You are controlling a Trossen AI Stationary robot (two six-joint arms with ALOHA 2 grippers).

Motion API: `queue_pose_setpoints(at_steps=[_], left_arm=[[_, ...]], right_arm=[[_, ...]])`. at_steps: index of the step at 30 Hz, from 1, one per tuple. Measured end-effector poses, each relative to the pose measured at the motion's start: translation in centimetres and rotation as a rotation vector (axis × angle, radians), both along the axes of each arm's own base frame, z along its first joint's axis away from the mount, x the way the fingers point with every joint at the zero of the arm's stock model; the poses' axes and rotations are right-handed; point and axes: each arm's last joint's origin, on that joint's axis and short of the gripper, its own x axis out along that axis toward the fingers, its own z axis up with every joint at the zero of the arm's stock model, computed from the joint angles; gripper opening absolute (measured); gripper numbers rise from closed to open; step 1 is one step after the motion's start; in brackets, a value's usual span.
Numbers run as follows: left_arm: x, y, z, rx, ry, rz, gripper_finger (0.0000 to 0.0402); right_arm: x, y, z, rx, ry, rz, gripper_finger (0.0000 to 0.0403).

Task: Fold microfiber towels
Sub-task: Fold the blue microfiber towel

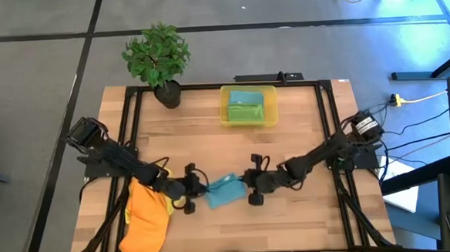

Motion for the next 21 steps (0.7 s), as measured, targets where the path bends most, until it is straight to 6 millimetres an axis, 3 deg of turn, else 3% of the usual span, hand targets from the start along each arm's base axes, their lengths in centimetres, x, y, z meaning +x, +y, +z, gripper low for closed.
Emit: queue_pose_setpoints(at_steps=[3,9,16,21], left_arm=[[-1.0,0.1,-0.6,-0.045,-0.065,0.016,0.0],[-2.5,-1.4,-0.7,-0.067,-0.126,0.007,0.0],[-3.3,-2.3,-0.8,-0.102,-0.099,-0.011,0.0],[-3.4,-1.8,-1.6,-0.104,-0.028,0.039,0.0]], right_arm=[[0.2,-1.0,-0.2,0.0,0.0,-0.01,0.0007],[0.7,-1.8,0.0,0.057,-0.051,0.027,0.0007],[1.3,-1.9,0.5,0.082,-0.114,0.075,0.0007],[1.8,-2.5,-1.0,0.098,-0.093,0.06,0.0007]])
